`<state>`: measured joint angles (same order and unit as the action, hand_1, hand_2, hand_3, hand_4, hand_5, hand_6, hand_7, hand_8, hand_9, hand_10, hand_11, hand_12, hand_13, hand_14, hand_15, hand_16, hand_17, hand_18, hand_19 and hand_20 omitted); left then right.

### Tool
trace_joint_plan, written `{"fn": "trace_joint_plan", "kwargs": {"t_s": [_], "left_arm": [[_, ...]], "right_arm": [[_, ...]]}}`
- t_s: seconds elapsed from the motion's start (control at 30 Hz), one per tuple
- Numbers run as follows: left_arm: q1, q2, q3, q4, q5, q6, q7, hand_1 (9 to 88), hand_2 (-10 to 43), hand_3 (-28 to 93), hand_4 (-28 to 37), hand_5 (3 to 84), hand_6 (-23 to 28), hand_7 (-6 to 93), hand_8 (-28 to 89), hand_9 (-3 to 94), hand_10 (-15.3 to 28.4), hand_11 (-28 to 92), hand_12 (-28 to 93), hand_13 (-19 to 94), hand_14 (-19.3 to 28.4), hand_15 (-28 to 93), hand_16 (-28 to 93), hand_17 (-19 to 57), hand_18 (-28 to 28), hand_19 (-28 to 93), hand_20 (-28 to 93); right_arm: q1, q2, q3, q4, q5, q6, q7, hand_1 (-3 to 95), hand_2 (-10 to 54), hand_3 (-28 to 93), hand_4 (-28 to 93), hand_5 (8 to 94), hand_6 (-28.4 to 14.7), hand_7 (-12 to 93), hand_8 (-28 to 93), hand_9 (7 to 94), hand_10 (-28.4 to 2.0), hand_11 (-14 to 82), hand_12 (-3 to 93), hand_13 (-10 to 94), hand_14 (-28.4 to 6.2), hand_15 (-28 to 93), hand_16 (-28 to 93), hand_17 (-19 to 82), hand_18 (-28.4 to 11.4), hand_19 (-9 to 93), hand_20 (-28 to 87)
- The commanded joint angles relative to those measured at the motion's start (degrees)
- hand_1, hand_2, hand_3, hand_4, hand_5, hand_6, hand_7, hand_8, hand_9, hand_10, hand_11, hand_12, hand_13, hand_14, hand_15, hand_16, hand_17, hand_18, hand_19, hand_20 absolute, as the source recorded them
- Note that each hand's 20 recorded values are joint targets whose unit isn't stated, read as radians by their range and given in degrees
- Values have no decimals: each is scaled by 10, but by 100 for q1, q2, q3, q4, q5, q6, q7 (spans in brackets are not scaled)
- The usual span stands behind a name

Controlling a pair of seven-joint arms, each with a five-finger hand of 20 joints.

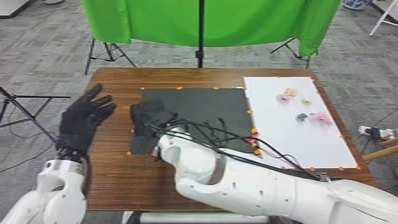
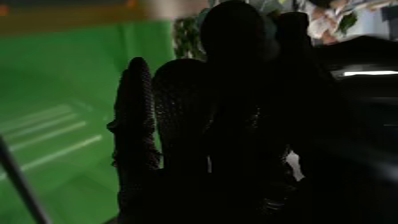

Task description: Arrange flowers

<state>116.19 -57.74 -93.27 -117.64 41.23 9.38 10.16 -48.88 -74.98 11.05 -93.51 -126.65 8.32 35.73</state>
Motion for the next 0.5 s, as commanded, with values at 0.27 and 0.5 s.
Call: {"fn": "trace_joint_plan", "kwargs": {"t_s": [0.27, 0.5], "left_arm": [[93, 94, 29, -264, -297, 282, 426, 226, 57, 818, -275, 366, 87, 75, -75, 337, 203, 245, 107, 213, 278, 577, -109, -78, 284, 578, 1], [84, 67, 33, -253, -270, 281, 289, 226, 59, 818, -275, 365, 88, 74, -75, 337, 203, 246, 108, 213, 277, 576, -110, -78, 284, 578, 1]], "right_arm": [[-422, 142, 256, 67, -227, -1110, -203, 558, -95, 606, -283, 809, 54, 164, -27, 858, -54, 345, 350, 712, -66, 732, 252, 207, -206, 729, 363], [-441, 106, 273, 80, -436, -954, -77, 470, -95, 651, -283, 692, 55, 168, -129, 798, -74, 446, 282, 671, -77, 765, 238, 186, -222, 723, 395]]}}
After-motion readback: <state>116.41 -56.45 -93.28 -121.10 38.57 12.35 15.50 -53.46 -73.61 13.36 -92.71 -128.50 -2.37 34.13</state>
